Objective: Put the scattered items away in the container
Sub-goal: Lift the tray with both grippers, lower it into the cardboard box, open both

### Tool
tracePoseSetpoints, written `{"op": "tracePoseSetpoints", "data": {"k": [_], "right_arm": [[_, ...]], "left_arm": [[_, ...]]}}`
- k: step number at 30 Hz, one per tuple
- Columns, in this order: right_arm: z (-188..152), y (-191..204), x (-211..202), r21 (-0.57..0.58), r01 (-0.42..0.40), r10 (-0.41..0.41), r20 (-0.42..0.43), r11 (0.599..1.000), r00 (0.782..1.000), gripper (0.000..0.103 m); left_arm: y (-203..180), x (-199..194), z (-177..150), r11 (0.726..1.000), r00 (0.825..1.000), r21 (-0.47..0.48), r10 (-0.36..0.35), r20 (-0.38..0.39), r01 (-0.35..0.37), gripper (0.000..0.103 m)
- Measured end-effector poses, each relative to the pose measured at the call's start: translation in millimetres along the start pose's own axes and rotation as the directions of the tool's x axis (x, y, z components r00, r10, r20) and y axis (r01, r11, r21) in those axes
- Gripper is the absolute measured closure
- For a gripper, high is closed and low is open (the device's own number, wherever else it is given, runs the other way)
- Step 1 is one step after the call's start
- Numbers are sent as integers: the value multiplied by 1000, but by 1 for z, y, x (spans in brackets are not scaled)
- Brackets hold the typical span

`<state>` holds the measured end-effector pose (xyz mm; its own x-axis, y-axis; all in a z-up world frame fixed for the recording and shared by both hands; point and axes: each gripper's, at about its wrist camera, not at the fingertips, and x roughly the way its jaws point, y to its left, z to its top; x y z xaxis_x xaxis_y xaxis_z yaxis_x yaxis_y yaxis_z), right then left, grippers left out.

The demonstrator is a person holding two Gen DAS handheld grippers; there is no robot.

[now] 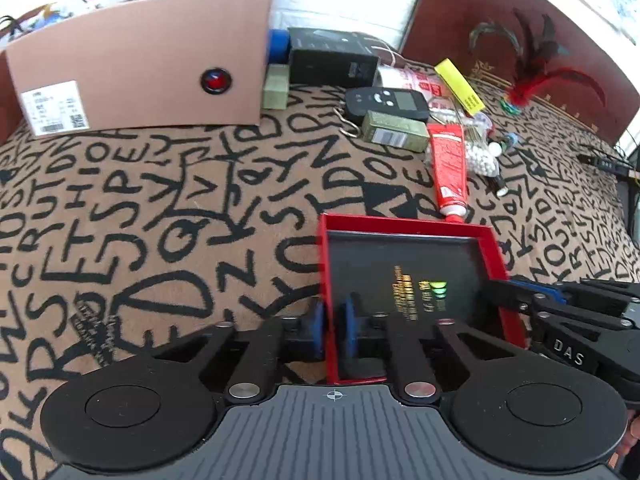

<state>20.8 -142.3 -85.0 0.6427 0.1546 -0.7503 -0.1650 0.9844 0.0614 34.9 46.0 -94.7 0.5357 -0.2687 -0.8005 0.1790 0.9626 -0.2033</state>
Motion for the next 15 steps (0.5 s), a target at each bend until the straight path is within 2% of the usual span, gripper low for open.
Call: {"op": "tracePoseSetpoints", "data": {"k": [5,9,12,15], "right_arm": [[11,5,-17,-28,5,-4,46,1000,999,97],[33,15,-29,-61,5,1,104,998,995,97],[58,26,-39,-90,-1,16,164,996,986,97],[91,41,-46,-120,-10,38,234,993,972,97]], "left_arm": [[5,-20,1,1000,999,-26,-12,50,14,103],[14,-40,17,998,992,-60,-8,123,15,103],[22,-58,39,997,980,-75,6,198,9,103],[32,-80,65,997,958,-72,43,284,-23,103]]}}
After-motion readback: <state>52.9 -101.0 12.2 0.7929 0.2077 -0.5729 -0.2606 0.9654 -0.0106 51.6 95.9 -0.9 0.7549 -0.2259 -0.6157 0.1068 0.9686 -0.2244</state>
